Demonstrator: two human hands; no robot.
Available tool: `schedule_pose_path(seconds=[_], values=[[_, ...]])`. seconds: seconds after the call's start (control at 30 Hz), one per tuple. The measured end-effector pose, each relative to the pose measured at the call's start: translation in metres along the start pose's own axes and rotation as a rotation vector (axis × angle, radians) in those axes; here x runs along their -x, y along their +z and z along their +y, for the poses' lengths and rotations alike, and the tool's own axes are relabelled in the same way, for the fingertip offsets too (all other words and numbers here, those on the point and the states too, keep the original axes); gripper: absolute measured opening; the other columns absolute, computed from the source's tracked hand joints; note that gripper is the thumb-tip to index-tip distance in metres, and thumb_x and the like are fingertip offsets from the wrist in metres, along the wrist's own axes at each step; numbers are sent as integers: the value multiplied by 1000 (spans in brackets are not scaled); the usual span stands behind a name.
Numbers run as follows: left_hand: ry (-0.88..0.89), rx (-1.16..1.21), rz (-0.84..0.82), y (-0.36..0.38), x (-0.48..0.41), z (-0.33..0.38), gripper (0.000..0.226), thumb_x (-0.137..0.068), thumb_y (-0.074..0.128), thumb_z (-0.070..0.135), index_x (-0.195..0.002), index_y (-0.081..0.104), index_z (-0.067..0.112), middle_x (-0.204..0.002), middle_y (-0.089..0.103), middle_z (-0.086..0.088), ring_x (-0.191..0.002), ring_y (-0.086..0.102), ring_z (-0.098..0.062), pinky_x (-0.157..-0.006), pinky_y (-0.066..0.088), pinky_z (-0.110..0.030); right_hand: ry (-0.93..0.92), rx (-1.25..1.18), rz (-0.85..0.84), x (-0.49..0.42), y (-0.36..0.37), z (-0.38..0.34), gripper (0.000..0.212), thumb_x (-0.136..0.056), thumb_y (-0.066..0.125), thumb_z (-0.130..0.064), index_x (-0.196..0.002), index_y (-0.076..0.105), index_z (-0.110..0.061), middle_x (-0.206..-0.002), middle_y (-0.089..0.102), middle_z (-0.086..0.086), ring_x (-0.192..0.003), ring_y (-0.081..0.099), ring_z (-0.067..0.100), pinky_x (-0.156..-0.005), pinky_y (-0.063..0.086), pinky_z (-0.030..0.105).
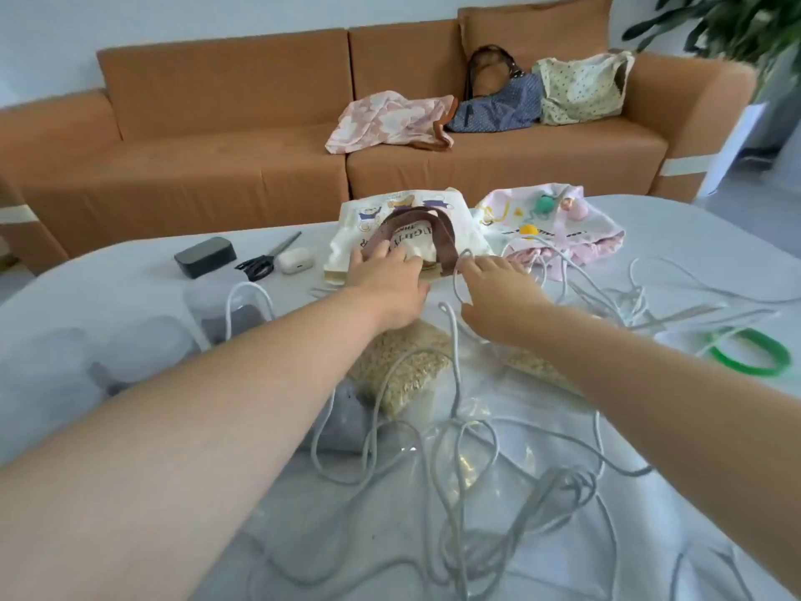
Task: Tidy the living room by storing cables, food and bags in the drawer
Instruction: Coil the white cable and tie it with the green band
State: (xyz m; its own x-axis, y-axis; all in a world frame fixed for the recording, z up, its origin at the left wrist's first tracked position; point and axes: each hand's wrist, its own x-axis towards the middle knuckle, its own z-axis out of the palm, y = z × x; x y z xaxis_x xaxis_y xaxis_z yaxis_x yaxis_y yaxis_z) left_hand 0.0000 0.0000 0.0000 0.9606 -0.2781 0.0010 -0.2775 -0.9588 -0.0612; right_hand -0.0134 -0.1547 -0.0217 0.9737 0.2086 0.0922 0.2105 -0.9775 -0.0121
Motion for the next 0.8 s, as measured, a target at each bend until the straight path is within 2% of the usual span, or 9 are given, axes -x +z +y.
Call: schedule_pose_path(seconds=[0.2, 0.33, 0.43, 0.53, 0.6, 0.67, 0.7, 0.73, 0.8], values=[[105, -21, -108, -15, 3, -2, 46, -101, 29, 40, -137, 41, 16, -147, 36, -8, -137, 26, -28, -109, 27, -48, -18, -78, -35, 8, -12, -2, 51, -89, 49, -19, -138, 36, -11, -138, 41, 9, -127, 37, 27, -99, 39, 41], [104, -84, -145, -29, 17, 7, 38, -100, 33, 32, -124, 51, 9, -130, 50, -15, -120, 46, -32, -87, 41, -37, -8, -122, -9, 22, -28, -7, 44, -89, 49, -15, -132, 46, -12, -133, 46, 10, -120, 44, 28, -94, 44, 40], [143, -94, -124, -34, 39, 15, 27, -98, 37, 24, -105, 58, 8, -101, 57, -8, -97, 55, -28, -72, 41, -32, 45, -161, -7, 43, -36, -10, 38, -90, 48, -13, -128, 52, -15, -134, 46, 8, -122, 44, 27, -97, 41, 39], [162, -89, -76, -29, 65, 17, 21, -95, 43, 24, -78, 48, 13, -78, 47, -1, -81, 50, -24, -66, 39, -31, 99, -140, -41, 71, -39, -18, 38, -89, 45, -5, -124, 57, -14, -132, 50, 7, -119, 48, 26, -91, 41, 30], [150, -47, -44, -26, 75, 20, 15, -95, 45, 24, -86, 50, 13, -83, 48, -1, -82, 49, -23, -67, 39, -30, 130, -82, -56, 85, -42, -21, 34, -87, 44, -3, -117, 61, -7, -124, 56, 10, -112, 53, 28, -87, 45, 31], [165, 35, -36, -22, 90, 24, 17, -96, 45, 23, -90, 55, 11, -86, 52, -5, -81, 51, -24, -67, 40, -29, 162, -4, -61, 99, -43, -26, 19, -85, 45, -4, -96, 61, -1, -110, 61, 11, -95, 57, 28, -75, 49, 33], [183, 81, -35, -20, 96, 27, 20, -96, 45, 23, -85, 55, 10, -83, 52, -6, -81, 52, -25, -68, 40, -29, 165, 42, -75, 104, -45, -30, 10, -85, 45, -5, -82, 54, -4, -102, 61, 11, -85, 55, 28, -69, 46, 32], [195, 118, -36, -17, 104, 30, 24, -96, 45, 24, -80, 54, 9, -80, 53, -8, -81, 53, -26, -68, 40, -28, 163, 63, -110, 110, -45, -35, 12, -85, 44, -6, -73, 47, -8, -96, 59, 10, -80, 51, 27, -66, 42, 32], [196, 146, -36, -11, 117, 35, 26, -95, 44, 22, -83, 59, 4, -89, 61, -11, -87, 56, -28, -72, 43, -29, 151, 102, -197, 119, -45, -49, 15, -86, 43, -6, -72, 40, -10, -89, 52, 9, -78, 47, 27, -68, 41, 31]])
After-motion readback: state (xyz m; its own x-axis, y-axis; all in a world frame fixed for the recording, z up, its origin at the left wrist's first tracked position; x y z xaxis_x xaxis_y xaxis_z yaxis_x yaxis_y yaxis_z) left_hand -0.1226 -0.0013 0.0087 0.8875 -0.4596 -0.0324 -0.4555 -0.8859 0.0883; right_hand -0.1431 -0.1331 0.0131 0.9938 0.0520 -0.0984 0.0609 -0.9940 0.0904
